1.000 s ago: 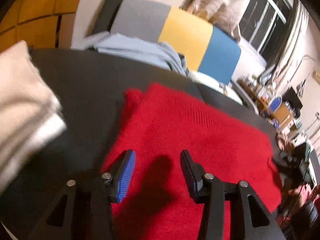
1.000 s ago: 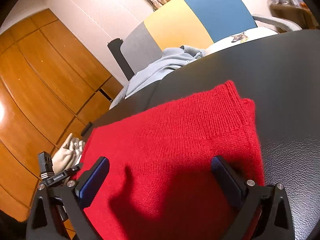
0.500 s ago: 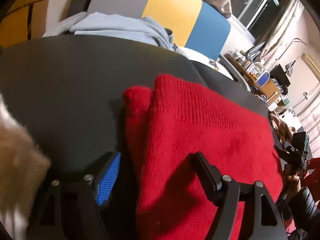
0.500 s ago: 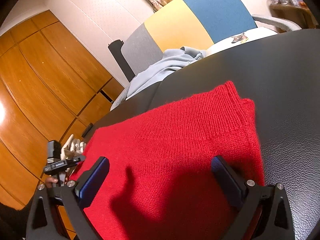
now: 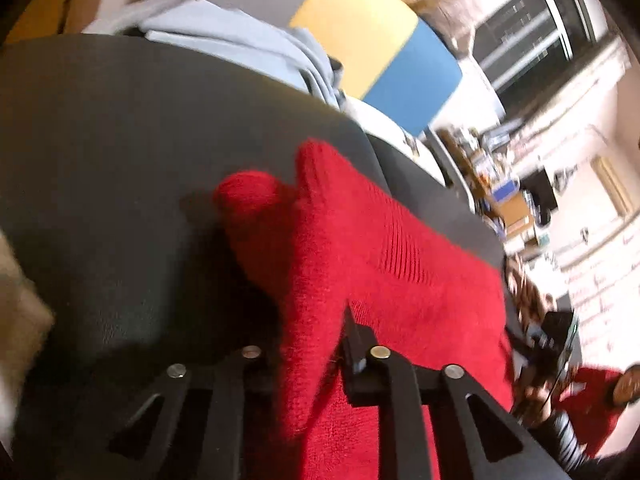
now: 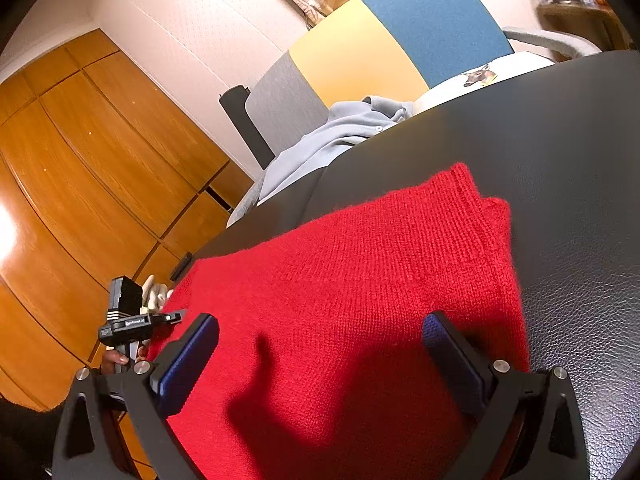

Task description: Fold clothes

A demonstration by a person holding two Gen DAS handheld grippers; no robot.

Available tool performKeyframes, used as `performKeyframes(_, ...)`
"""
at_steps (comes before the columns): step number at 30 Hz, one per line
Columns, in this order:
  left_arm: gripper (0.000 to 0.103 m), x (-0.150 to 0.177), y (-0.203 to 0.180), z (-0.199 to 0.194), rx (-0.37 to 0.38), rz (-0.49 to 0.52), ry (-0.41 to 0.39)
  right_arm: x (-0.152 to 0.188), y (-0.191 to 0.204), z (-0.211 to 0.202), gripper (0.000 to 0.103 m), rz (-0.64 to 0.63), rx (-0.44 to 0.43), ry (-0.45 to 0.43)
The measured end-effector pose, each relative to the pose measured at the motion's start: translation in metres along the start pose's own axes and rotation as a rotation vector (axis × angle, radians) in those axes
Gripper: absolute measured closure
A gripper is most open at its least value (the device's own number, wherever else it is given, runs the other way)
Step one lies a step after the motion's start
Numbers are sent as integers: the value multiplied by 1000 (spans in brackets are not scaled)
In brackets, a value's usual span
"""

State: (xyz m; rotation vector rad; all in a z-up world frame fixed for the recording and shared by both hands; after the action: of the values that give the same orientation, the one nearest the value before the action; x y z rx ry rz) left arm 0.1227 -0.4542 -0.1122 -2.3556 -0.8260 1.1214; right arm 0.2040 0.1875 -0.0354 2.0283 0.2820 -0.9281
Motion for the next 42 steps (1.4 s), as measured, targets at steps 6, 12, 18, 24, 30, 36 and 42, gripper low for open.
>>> performKeyframes(6, 90, -25, -17, -22, -23, 56, -32, -6, 26, 7, 0, -166, -7, 220)
performKeyframes(12, 90, -38, -36, -37, -59, 103, -7, -14, 60, 8, 0, -442, -71, 434)
performKeyframes(18, 90, -40, -70, -53, 14, 98, 18, -12, 58, 37, 0, -660, -73, 651)
performKeyframes(24, 91, -22, -127, -75, 224, 18, 1, 5, 39, 54, 0, -778, -35, 707)
performKeyframes(30, 91, -8, -178, -66, 332, -72, -38, 4, 24, 38, 0, -713, -50, 563)
performKeyframes(36, 91, 9, -218, -29, 374, -174, -31, 1, 10, 26, 0, -665, -67, 460)
performKeyframes(42, 91, 41, -254, 41, 310, -193, 89, -2, 5, 21, 0, -627, -87, 420)
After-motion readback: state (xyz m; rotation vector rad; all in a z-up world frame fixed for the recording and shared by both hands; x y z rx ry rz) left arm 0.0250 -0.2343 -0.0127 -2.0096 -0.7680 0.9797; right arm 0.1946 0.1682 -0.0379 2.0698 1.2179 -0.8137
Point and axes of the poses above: each gripper's, at about its wrist camera, not at the fingertips, and z roughly the way its jaws point, y to its left, x to its underside, the point moved 1 cm from there along z, roughly the way its jaws point, and after that the axes turned 9 degrees about -y, right-handed, at the moved point
